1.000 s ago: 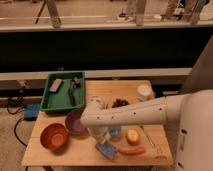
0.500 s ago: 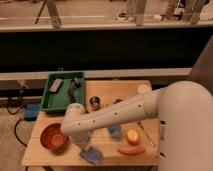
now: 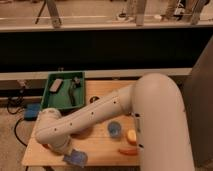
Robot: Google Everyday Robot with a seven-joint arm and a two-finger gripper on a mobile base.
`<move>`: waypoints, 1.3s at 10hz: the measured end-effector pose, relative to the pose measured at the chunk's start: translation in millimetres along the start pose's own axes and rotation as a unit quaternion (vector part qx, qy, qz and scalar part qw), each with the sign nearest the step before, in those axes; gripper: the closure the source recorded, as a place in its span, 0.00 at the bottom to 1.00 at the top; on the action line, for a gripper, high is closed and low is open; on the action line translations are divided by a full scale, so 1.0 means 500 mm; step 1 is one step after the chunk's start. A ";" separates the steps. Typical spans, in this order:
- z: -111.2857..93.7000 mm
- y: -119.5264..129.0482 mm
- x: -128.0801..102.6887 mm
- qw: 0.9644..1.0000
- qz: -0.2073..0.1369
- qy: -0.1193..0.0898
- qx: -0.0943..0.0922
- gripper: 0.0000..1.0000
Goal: Wipe table surface with sponge
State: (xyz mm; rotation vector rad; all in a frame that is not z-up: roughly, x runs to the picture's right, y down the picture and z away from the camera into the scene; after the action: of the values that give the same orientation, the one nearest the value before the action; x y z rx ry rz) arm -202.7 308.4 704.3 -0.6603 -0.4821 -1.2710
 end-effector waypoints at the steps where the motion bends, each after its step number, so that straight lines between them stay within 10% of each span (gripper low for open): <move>1: -0.004 -0.004 0.018 1.000 0.003 0.008 0.005 1.00; 6: -0.011 0.107 0.173 0.997 0.070 0.037 0.018 1.00; 13: 0.021 0.268 0.270 0.987 0.156 0.047 -0.004 1.00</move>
State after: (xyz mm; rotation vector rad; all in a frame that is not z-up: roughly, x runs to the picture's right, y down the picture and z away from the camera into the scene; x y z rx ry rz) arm -40.3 240.6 776.9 -0.6520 -0.2818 -1.0028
